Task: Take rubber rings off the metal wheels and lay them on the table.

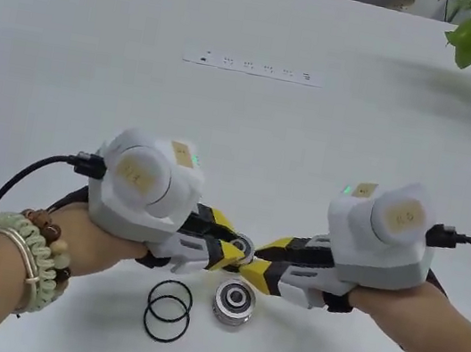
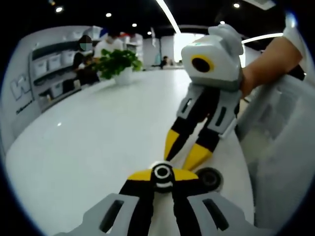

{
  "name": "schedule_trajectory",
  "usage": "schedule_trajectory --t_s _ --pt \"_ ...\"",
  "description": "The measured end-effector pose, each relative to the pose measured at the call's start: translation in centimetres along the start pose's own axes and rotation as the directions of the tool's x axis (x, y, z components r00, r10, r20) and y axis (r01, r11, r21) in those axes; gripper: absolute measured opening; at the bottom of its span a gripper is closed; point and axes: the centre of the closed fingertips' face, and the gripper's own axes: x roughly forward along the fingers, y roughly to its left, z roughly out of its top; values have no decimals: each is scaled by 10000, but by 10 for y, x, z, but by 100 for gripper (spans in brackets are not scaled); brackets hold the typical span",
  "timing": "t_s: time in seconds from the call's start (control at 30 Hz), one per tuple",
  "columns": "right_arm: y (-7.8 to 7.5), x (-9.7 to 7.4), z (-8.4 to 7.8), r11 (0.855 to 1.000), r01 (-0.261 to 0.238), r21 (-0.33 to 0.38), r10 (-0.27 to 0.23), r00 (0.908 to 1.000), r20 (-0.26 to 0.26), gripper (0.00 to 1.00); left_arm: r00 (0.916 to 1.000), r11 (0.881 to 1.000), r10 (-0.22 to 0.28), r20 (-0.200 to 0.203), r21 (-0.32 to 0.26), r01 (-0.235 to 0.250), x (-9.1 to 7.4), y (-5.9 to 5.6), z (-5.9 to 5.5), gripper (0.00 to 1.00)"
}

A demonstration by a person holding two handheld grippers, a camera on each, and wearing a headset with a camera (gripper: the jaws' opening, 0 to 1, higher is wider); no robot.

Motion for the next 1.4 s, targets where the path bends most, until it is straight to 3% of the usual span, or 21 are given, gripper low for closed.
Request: schedule_trajectory --t_s 0.23,0.3,0.4,0.6,0.83,0.93,1.03,1.2,1.3,1.33,1.4 --pt "0 0 -1 9990 77 -439 -82 9999 -109 13 10000 9999 43 23 -128 -43 0 0 0 14" --pt "-4 0 -5 9958 242 -888 -270 9992 -309 8 10000 9999 51 24 -155 -51 0 -1 0 14" --pt "-4 -1 -4 9971 265 -719 -286 9992 -279 3 10000 9999 43 20 -152 -43 0 -1 0 14" --pt "-8 -1 -4 9926 542 -1089 -588 9975 -397 0 10000 9999 23 1 -107 -23 0 -1 -1 14" --pt "-12 -1 -4 9946 734 -737 -769 9960 -457 0 10000 10000 33 -23 -66 -33 0 -1 -1 14" --pt "-14 -2 -3 9965 805 -208 -813 9957 -445 0 10000 10000 31 -24 -55 -31 0 -1 -1 14" --pt "-16 -3 -2 9928 823 866 -796 9963 -340 0 10000 10000 32 -20 -68 -32 0 -1 -1 14" --pt "-18 -6 2 9669 608 2478 -653 9978 100 0 10000 9999 35 -11 -94 -35 0 -1 -1 14" --pt "-17 -8 8 9268 166 3752 -424 9973 607 0 10000 10000 30 -5 -80 -30 0 -1 -1 14" --pt "-16 -9 7 9070 111 4210 -383 9977 562 0 10000 10000 32 -8 -64 -32 0 -1 -1 14" --pt "-17 -8 6 8955 -40 4451 -296 9972 686 0 10000 10000 17 -1 -58 -17 0 -1 -1 14"
